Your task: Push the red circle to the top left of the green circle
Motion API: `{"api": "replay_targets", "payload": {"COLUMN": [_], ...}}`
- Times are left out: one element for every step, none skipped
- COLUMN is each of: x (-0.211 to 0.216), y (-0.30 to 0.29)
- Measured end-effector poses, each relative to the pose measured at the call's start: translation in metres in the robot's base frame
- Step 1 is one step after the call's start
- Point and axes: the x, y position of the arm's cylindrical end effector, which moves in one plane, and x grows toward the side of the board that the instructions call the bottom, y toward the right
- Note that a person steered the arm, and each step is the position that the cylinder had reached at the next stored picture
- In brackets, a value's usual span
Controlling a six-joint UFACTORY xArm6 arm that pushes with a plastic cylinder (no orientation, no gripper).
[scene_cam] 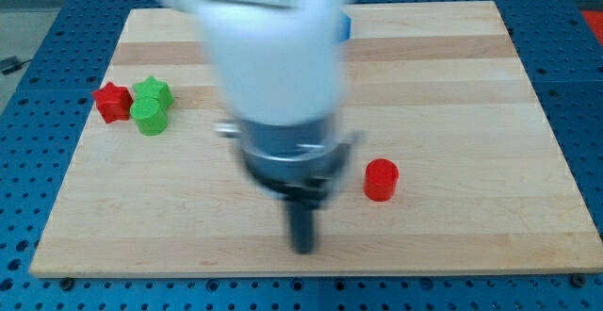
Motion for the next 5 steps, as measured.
{"api": "replay_targets", "payload": {"x": [-0.004, -0.036, -0.054, -0.070, -0.081], "y": [0.091, 0.099, 0.063, 0.020, -0.007]}}
